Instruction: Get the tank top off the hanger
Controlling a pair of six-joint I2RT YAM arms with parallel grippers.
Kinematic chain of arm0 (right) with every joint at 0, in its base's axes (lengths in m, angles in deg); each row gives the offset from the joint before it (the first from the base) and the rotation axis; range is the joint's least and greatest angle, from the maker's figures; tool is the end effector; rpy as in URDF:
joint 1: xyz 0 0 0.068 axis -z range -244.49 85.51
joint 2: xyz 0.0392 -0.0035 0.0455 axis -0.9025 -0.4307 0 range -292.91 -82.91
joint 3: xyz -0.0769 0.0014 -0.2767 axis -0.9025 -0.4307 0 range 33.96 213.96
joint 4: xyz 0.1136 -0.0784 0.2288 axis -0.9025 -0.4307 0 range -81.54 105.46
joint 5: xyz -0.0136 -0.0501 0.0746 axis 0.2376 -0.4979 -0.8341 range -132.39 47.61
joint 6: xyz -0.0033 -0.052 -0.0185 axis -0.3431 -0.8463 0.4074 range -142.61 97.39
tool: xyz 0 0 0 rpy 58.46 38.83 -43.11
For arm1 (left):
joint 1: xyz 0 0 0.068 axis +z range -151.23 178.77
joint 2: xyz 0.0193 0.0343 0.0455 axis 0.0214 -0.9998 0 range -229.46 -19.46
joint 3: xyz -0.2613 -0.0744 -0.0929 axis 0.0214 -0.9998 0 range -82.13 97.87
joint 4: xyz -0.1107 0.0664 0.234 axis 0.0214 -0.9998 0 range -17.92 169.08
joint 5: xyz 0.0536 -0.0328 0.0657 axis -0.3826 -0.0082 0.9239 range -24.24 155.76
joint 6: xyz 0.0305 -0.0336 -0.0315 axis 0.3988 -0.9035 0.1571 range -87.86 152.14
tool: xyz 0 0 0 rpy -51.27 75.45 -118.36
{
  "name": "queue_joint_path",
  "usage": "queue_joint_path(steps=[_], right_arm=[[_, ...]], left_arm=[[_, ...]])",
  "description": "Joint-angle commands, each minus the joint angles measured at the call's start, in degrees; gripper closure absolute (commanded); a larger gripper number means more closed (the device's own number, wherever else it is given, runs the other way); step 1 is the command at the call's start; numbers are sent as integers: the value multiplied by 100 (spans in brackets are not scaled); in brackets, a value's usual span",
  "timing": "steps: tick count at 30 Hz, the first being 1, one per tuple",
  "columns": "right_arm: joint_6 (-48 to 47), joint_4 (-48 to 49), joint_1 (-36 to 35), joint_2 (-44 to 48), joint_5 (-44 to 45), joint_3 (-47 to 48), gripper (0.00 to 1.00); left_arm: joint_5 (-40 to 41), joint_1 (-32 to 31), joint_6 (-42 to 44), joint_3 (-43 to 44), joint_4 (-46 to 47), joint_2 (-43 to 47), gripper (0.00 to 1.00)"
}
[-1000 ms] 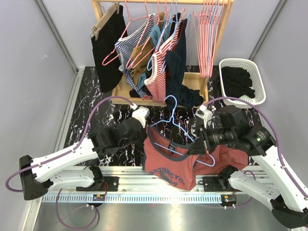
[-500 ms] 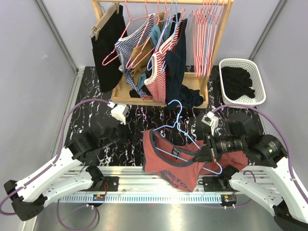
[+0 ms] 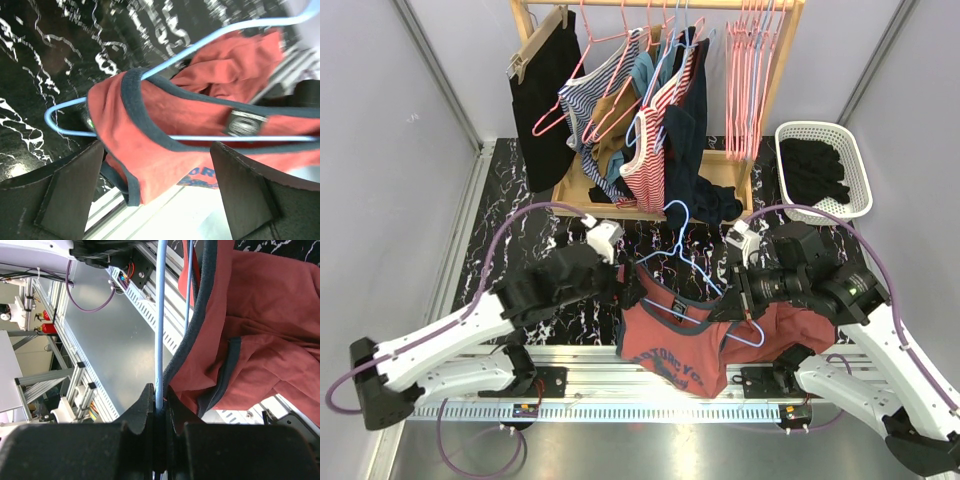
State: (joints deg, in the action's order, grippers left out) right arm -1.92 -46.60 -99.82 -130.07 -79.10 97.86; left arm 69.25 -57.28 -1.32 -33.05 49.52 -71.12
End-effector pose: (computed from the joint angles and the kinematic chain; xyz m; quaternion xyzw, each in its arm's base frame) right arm 0.0905 0.0917 0.3736 -0.2306 0.8555 0.4266 0.1816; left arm 0.1108 -0.1606 0.3214 0.1569 0.8608 -0.3214 0.3621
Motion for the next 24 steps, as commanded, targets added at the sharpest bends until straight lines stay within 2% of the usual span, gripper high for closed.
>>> queue_joint_path(steps=[1,5,8,9,11,13,17,24], right_arm=[[76,423,-53,92,-152,70,100],[111,449,-61,198,-275,18,100],[129,415,-53,294,-302,-9,100],[85,388,-53,303,-276,-9,100],[49,231,-53,347,-162,0,100],[6,160,-53,391,-126,-18,100],[-65,-86,-53,505,-196,-79,100],[-381,-412,-53,822,-1075,0,100]], left_arm=[[451,-64,58,233,311,-458,11],[802,-64,225,427,196,-819,19],[864,-64,286,480,179,-960,40],[873,-64,278,506,135,-977,64],[934,-64,278,515,82,-925,86],[1126,-64,260,532,-136,-811,100],[1470,6,330,480,-585,-530,100],[1005,1323,682,93,-1007,409,100]])
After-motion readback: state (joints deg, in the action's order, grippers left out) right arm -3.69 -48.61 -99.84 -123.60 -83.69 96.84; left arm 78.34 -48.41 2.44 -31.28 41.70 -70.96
